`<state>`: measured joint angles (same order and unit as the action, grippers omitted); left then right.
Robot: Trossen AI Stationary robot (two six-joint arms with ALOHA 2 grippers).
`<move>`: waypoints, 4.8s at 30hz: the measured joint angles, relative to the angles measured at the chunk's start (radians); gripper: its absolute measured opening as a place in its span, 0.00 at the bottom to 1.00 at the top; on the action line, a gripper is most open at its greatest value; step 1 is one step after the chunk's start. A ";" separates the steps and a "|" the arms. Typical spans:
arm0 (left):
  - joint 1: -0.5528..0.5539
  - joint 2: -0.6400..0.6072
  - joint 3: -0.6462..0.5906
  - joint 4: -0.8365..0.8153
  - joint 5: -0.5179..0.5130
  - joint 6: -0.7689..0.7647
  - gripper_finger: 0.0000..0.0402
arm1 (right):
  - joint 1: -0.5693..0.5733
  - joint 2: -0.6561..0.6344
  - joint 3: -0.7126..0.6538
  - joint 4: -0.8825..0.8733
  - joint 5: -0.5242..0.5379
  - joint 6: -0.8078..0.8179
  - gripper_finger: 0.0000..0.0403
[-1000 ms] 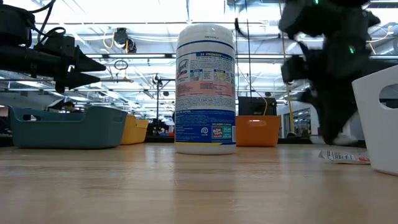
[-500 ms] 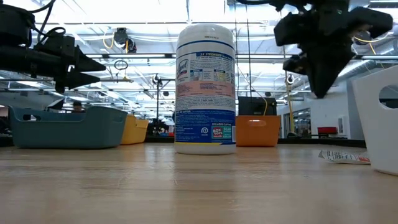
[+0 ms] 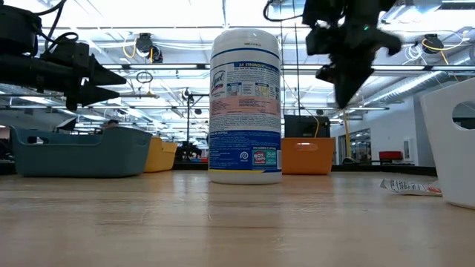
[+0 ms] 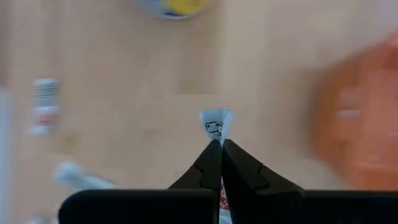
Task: Pick & Place First Aid Supplies
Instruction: Put the orange pad into the orange bin
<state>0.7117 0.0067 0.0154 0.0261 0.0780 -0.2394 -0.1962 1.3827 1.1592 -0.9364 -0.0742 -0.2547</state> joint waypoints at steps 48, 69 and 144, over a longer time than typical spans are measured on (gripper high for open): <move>0.000 0.000 0.000 0.000 0.000 0.000 0.76 | -0.435 0.339 0.008 0.496 0.004 -0.225 0.18; 0.000 0.000 0.000 0.000 0.000 0.000 0.76 | -0.293 0.179 0.109 0.068 0.123 0.288 0.56; 0.000 0.000 0.000 0.000 0.000 0.000 0.76 | 0.477 0.280 -0.284 0.618 -0.135 0.261 0.55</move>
<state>0.7118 0.0066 0.0154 0.0263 0.0779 -0.2394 0.2810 1.6622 0.8757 -0.3187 -0.2089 0.0063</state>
